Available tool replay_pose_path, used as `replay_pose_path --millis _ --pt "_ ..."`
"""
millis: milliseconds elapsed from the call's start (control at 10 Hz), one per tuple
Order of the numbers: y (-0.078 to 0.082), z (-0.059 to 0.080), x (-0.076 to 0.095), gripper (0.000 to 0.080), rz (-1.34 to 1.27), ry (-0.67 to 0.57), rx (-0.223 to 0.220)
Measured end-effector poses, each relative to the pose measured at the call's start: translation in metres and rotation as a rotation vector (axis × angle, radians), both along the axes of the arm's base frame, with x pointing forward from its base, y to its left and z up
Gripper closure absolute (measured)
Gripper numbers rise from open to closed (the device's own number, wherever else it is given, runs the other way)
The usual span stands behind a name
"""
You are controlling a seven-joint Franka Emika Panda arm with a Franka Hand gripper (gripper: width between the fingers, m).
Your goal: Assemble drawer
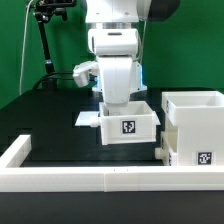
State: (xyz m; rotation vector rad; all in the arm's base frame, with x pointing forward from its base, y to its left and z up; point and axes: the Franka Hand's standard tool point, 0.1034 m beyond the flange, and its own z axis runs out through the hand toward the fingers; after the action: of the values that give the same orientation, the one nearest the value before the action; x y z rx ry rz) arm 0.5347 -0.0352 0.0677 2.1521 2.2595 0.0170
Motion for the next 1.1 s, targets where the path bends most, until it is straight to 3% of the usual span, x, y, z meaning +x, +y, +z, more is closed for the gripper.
replay_pose_path --millis 800,1100 --pt "0.032 -0.012 0.000 0.0756 -0.072 0.019 0.022" --pt "0.033 -0.013 -0.001 0.0756 -0.082 0.022 0.022"
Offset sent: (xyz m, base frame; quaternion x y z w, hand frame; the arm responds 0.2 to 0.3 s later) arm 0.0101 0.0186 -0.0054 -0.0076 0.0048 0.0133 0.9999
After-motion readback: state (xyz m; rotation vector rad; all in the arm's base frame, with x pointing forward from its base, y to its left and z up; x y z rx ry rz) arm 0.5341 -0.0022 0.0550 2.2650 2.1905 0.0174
